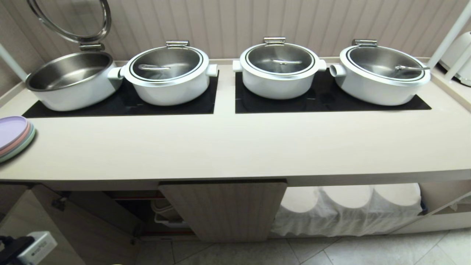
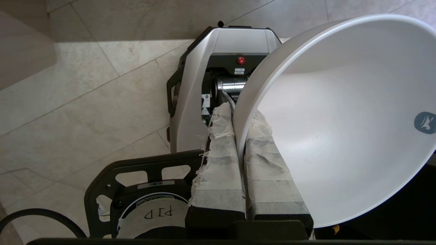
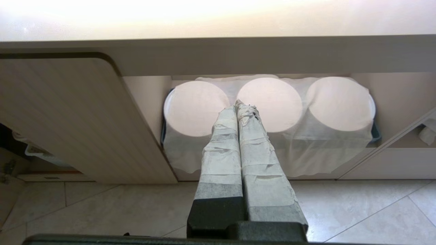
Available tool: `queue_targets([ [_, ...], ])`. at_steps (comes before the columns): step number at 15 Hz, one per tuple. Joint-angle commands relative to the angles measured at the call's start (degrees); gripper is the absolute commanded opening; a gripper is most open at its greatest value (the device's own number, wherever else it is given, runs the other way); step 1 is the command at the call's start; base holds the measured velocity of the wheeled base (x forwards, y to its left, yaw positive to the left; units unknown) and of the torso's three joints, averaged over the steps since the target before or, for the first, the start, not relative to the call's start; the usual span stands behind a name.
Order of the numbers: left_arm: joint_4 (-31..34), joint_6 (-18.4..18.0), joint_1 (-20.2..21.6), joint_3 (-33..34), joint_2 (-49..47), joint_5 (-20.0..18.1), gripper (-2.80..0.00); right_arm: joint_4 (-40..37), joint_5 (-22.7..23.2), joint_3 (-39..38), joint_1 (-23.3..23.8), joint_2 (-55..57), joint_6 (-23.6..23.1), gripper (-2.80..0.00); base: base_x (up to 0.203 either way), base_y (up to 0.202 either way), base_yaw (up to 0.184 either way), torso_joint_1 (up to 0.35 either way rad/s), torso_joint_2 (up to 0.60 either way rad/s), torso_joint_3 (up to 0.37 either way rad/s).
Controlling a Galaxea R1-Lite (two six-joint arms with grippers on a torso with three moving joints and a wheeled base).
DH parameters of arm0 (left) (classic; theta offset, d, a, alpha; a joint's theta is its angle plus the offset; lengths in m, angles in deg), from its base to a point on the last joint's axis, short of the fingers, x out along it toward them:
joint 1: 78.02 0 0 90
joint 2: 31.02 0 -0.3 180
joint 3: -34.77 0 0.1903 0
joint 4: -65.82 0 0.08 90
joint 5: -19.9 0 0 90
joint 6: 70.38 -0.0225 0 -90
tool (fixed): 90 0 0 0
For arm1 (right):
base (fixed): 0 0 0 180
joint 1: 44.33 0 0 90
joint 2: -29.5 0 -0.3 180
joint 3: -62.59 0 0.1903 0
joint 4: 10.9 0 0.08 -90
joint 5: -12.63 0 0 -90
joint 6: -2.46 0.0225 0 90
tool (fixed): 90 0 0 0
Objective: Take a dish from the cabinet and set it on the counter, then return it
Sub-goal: Place it on the table
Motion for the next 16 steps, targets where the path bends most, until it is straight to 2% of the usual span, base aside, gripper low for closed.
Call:
queue_targets([
  [1,0.2,0.0,-0.1,0.0,0.4,0.0,-2.8,0.0,0.0,0.0,0.0,0.0,0.0,-2.8,0.0,-0.198,0.001,-0.003,0.0,0.002],
  [10,0.3,0.1,-0.7,-0.1,1.1,0.4,-2.8,0.0,0.0,0.0,0.0,0.0,0.0,-2.8,0.0,-0.18,0.0,0.001,0.0,0.002],
  [16,0.2,0.2,-0.7,-0.2,2.4,0.4,-2.8,0.0,0.0,0.0,-0.1,0.0,0.0,-2.8,0.0,0.0,0.0,0.0,0.0,0.0],
])
